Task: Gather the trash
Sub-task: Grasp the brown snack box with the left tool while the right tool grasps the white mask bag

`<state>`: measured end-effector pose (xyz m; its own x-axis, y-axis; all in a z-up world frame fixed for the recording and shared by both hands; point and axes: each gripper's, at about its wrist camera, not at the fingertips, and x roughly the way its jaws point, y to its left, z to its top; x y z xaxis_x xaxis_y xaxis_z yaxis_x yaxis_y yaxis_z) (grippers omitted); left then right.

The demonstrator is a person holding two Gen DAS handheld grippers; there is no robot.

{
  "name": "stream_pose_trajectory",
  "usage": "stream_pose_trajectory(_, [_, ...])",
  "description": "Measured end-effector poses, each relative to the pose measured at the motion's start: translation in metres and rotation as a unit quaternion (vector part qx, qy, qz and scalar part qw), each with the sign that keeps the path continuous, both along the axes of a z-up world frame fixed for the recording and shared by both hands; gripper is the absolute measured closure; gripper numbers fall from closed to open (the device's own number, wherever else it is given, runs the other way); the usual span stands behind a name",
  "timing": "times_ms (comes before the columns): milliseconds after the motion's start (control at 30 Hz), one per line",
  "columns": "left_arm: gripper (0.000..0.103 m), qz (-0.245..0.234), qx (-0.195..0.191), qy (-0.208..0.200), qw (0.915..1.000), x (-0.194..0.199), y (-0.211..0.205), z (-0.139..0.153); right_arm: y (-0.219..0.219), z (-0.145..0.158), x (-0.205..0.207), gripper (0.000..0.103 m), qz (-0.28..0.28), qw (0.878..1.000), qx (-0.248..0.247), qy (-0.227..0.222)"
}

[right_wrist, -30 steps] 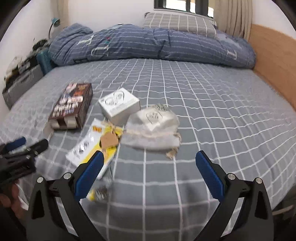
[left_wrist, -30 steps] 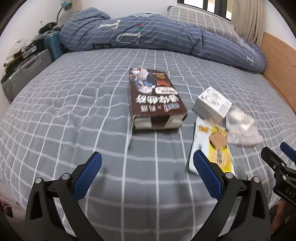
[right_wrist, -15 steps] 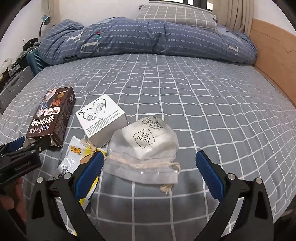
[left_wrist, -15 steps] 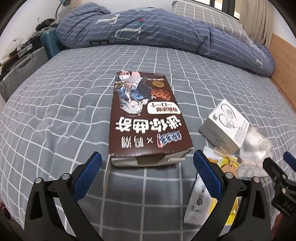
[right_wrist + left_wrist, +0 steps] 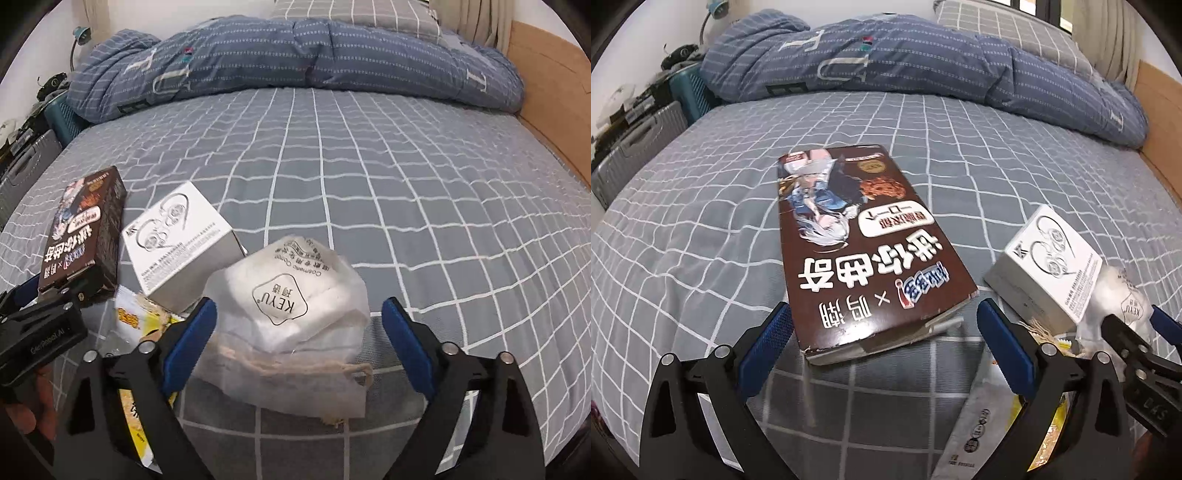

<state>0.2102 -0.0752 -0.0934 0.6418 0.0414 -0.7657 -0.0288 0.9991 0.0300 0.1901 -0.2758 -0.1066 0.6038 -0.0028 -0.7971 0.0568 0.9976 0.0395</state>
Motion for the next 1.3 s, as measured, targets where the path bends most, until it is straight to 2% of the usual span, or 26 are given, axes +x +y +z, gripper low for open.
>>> stream_pose_trajectory(67, [0.006,0.003,0.031,-0.009,0.9995,0.001,-0.006,-0.001,0.000,-0.003,0.002,0.027,0.002,1.000,0.005,0.005])
stream_pose_trajectory(133, [0.006,0.010,0.041,-0.007,0.9991,0.005,-0.007,-0.005,0.001,-0.005,0.004,0.031,0.003,1.000,0.004,0.010])
stream_pose_trajectory(333, [0.005,0.028,0.025,0.001,0.9993,0.013,0.005,-0.016,-0.004,-0.007,0.004,0.045,-0.004,1.000,0.009,0.015])
stream_pose_trajectory(400, [0.010,0.029,0.008,0.008,0.9995,0.014,0.011,-0.019,-0.005,-0.009,0.005,0.049,-0.004,1.000,0.012,0.019])
stream_pose_trajectory(500, [0.011,0.029,-0.008,0.006,0.9995,0.014,0.017,-0.019,-0.007,-0.011,0.005,0.055,-0.001,0.999,0.023,0.026])
stream_pose_trajectory(567, [0.011,0.027,-0.009,0.005,0.9996,0.014,0.018,-0.019,-0.008,-0.012,0.005,0.063,0.002,0.999,0.035,0.030])
stream_pose_trajectory(800, [0.012,0.022,-0.011,-0.002,0.9997,0.007,0.019,-0.018,-0.006,-0.006,0.003,0.070,0.008,0.999,0.036,0.022])
stream_pose_trajectory(933, [0.012,0.019,-0.024,-0.014,0.9994,0.003,0.022,-0.014,-0.007,0.000,0.000,0.074,0.012,0.999,0.038,0.014])
stream_pose_trajectory(1300, [0.012,0.011,-0.035,-0.037,0.9987,-0.005,0.030,0.008,-0.005,0.015,-0.006,0.076,0.018,0.999,0.030,-0.004])
